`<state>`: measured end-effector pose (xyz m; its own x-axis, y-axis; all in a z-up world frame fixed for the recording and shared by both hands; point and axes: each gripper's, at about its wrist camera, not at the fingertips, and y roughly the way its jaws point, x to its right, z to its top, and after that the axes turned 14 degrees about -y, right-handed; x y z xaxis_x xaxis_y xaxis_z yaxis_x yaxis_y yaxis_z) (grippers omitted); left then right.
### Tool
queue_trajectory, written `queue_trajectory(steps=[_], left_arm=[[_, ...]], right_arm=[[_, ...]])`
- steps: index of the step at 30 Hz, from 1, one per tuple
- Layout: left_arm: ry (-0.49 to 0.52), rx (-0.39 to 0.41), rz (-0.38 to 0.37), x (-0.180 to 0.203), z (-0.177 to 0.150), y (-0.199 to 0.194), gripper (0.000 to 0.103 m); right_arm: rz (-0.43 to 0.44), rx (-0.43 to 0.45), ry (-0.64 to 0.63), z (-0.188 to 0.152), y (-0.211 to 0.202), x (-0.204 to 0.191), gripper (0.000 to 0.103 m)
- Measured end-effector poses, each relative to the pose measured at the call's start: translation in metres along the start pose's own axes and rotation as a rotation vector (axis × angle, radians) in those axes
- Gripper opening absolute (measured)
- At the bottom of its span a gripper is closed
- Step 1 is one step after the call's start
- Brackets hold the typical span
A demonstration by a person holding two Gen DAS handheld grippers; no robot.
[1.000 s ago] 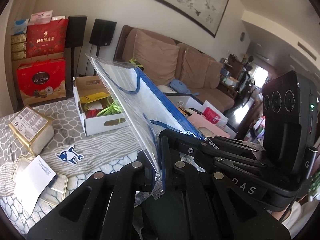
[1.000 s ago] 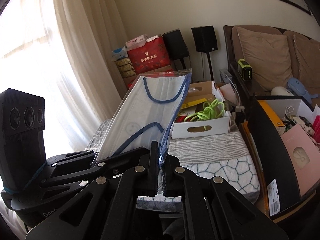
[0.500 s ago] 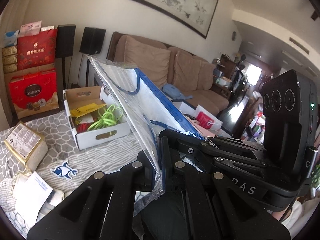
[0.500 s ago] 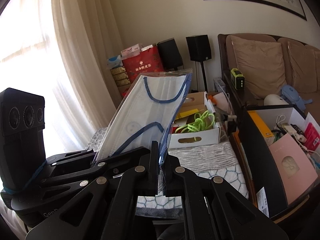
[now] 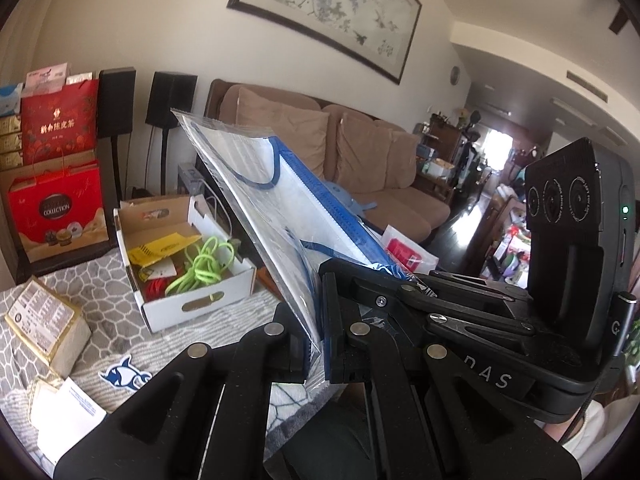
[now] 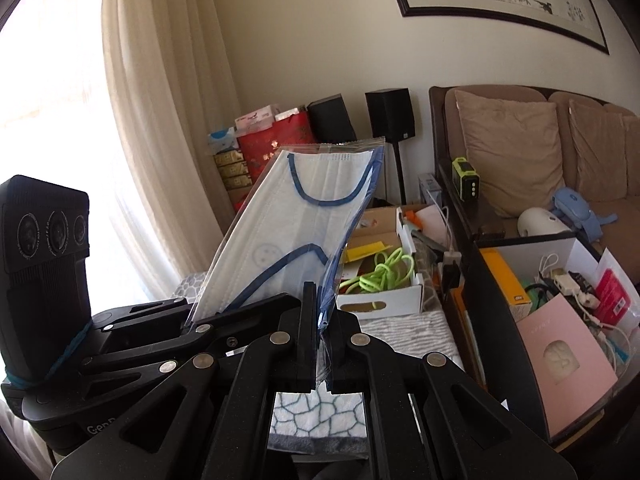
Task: Organize objects
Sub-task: 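Hold the mask bag above the cardboard box with both tools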
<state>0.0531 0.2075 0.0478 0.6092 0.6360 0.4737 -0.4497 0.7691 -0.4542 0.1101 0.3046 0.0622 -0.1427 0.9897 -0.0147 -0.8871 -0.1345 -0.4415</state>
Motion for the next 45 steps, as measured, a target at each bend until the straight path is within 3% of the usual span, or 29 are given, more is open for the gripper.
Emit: queue_trajectory(steps=[23, 45], left_arm=[[0.071, 0.035, -0.039, 0.024, 0.037, 0.024, 0.002], [0.079, 0.018, -0.037, 0.019, 0.066, 0.063, 0.002]], right_arm=[[-0.053, 0.043, -0.046, 0.030, -0.006, 0.035, 0.003], [-0.058, 0.012, -0.054, 0.048, 0.025, 0.071, 0.004]])
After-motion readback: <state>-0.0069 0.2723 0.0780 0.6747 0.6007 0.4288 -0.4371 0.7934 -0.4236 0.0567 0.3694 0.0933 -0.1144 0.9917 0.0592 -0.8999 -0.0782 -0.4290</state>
